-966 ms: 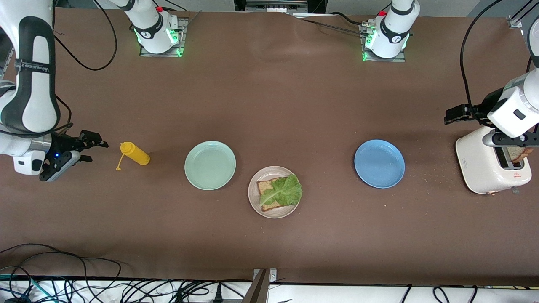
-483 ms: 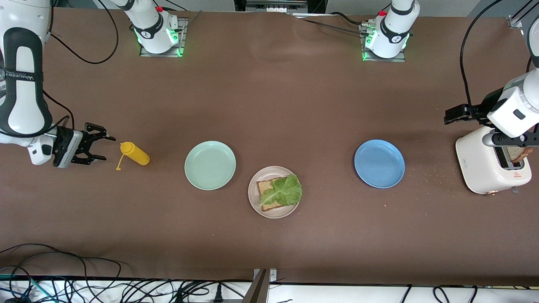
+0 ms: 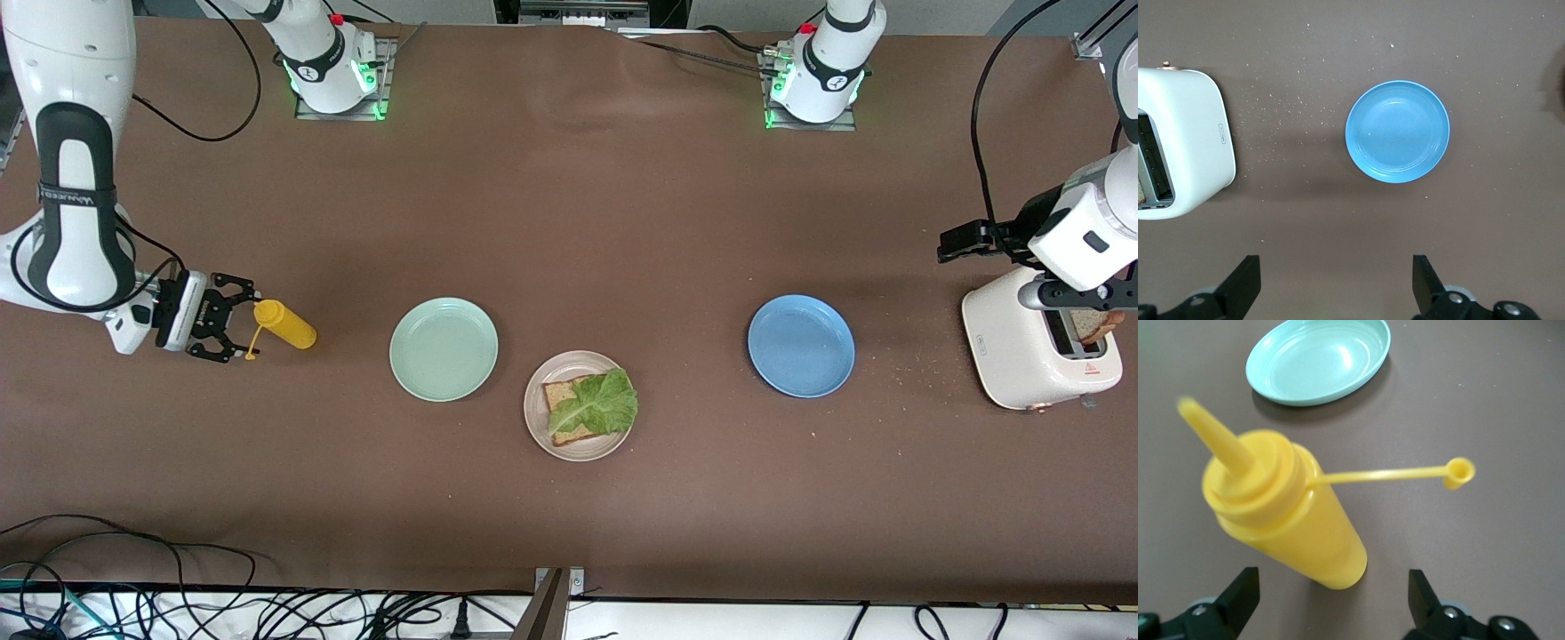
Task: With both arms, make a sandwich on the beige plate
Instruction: 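Grasp the yellow squeeze bottle with the right gripper and lift it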
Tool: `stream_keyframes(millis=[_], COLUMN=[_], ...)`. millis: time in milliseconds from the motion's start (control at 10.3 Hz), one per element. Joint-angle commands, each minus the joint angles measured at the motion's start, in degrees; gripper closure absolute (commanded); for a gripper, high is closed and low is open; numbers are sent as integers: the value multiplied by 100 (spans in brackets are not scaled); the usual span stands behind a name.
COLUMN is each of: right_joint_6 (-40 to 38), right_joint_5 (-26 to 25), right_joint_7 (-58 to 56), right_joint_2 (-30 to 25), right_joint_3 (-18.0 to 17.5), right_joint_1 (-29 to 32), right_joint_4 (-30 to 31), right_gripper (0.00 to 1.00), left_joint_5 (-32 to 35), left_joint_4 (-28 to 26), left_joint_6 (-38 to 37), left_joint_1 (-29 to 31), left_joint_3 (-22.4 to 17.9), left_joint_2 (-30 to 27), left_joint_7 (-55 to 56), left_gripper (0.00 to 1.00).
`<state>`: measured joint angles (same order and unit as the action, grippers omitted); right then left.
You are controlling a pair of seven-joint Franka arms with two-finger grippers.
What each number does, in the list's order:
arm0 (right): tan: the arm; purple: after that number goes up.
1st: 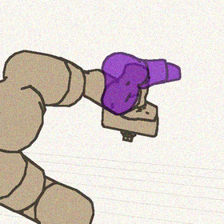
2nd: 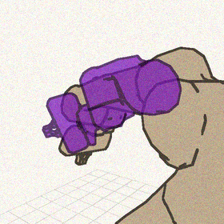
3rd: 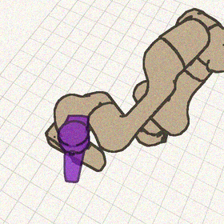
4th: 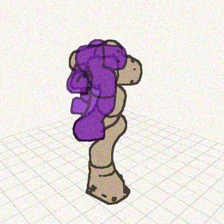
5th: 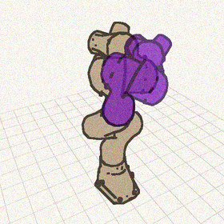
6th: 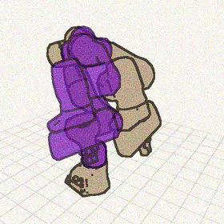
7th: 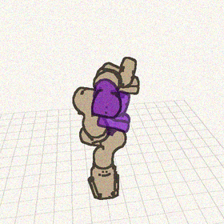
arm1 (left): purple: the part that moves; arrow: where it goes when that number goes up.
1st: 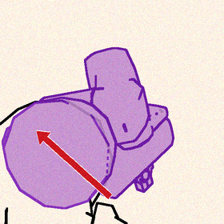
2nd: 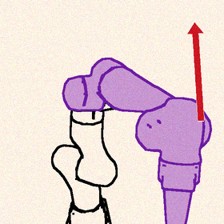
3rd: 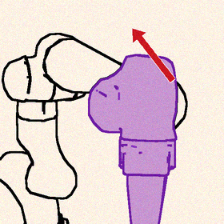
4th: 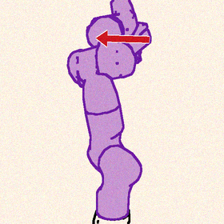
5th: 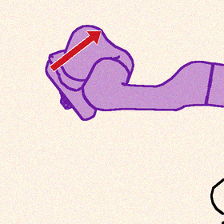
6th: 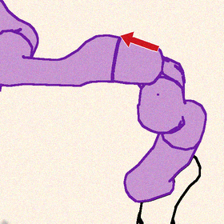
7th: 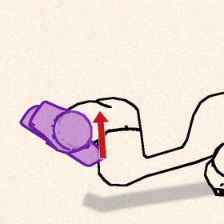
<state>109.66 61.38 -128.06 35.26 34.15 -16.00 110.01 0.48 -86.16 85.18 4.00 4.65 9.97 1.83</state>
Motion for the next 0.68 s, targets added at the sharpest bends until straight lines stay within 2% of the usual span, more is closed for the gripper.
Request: stream_keyframes(millis=[0, 193, 290, 387, 483, 580], right_joint_6=[20, 2, 63, 107, 125, 186], right_joint_5=[251, 505, 550, 550, 576, 603], right_joint_7=[-317, -299, -273, -229, -229, -229], right_joint_2=[86, 174, 183, 183, 183, 183], right_joint_3=[4, -144, -223, -233, -242, -242], right_joint_1=[-43, -96, -96, -148, -166, -262], right_joint_4=[-15, -15, -15, -23, -23, -32], right_gripper=[0, 0, 23, 36, 61, 97], left_joint_5=[14, 14, 14, 14, 14, 14], left_joint_4=[11, 11, 11, 11, 11, 11], left_joint_6=[8, 8, 8, 8, 8, 8], left_joint_1=[-14, -14, -14, -14, -14, -14], left_joint_3=[-8, -8, -8, -8, -8, -8], left_joint_2=[-30, -30, -30, -30, -30, -30], left_joint_7=[-113, -113, -104, -113, -113, -113], left_gripper=[0, 0, 0, 0, 0, 0])
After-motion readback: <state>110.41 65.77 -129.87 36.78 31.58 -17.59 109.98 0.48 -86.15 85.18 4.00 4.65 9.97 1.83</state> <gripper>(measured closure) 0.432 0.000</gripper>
